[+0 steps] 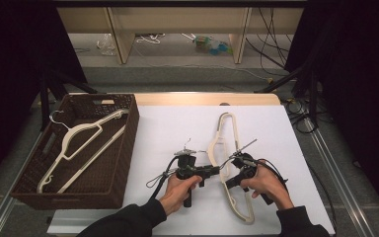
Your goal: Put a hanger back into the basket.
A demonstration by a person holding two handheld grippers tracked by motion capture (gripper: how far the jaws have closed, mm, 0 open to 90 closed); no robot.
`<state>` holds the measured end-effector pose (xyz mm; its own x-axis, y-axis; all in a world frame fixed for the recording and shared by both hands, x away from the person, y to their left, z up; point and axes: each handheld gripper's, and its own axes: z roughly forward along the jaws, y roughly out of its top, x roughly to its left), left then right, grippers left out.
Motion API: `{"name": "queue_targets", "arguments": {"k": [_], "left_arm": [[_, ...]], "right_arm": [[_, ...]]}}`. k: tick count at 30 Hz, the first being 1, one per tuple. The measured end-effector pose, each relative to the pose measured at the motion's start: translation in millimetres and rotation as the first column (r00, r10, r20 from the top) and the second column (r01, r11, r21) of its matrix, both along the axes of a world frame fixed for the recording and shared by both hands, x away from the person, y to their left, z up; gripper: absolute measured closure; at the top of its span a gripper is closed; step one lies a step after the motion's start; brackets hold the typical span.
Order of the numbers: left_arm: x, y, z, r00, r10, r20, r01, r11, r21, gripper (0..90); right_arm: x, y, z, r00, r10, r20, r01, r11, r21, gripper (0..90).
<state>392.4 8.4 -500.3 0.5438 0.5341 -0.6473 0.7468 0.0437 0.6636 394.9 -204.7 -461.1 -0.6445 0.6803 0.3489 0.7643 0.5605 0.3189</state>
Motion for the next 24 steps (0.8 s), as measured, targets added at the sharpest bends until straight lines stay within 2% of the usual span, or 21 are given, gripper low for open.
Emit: {"name": "queue_targets", "arguments": {"k": [2, 4, 6, 8, 10, 15, 16, 24], "left_arm": [[1.4, -1.4, 0.4, 0.9999, 0.002, -0.011, -0.002, 0.9998, -0.018, 67.9], [1.8, -4.0, 0.0, 0.9999, -0.003, -0.016, 0.003, 0.9999, -0.017, 67.5], [1.3, -6.8, -0.8, 0.9998, -0.012, -0.013, 0.012, 0.9999, -0.002, 66.7], [-0.2, -8.7, -0.5, 1.0, -0.002, -0.01, 0.002, 1.0, 0.008, 70.0], [0.7, -8.7, 0.7, 0.9998, -0.004, -0.022, 0.004, 0.9999, -0.014, 72.5], [1.8, -7.0, 1.2, 0.9995, -0.005, -0.03, 0.004, 0.9997, -0.023, 74.6], [2.3, -6.5, 1.0, 0.9993, -0.016, -0.034, 0.015, 0.9993, -0.036, 74.9], [0.3, 0.1, 8.3, 0.9984, -0.047, -0.033, 0.045, 0.9979, -0.047, 77.5]], "right_arm": [[-0.8, 1.8, 0.3, 1.0, 0.006, 0.003, -0.006, 1.0, 0.003, 87.3], [-1.4, 4.2, 0.8, 0.9999, 0.014, 0.002, -0.014, 1.0, 0.012, 87.3], [-1.7, 5.5, 1.6, 0.9999, 0.012, 0.002, -0.012, 1.0, 0.006, 87.3], [-2.5, 6.3, 1.3, 0.9998, 0.02, 0.001, -0.02, 1.0, 0.007, 88.5], [-2.9, 6.9, 1.0, 0.9997, 0.022, 0.008, -0.022, 1.0, -0.001, 89.9], [-3.1, 8.7, 2.0, 0.9993, 0.034, 0.014, -0.034, 0.999, 0.001, 90.0], [-3.2, 8.7, 2.2, 0.9993, 0.035, 0.014, -0.035, 0.999, 0.002, 90.0], [-3.6, 6.1, 4.5, 0.9994, 0.028, 0.021, -0.028, 1.0, 0.003, 90.0]]}}
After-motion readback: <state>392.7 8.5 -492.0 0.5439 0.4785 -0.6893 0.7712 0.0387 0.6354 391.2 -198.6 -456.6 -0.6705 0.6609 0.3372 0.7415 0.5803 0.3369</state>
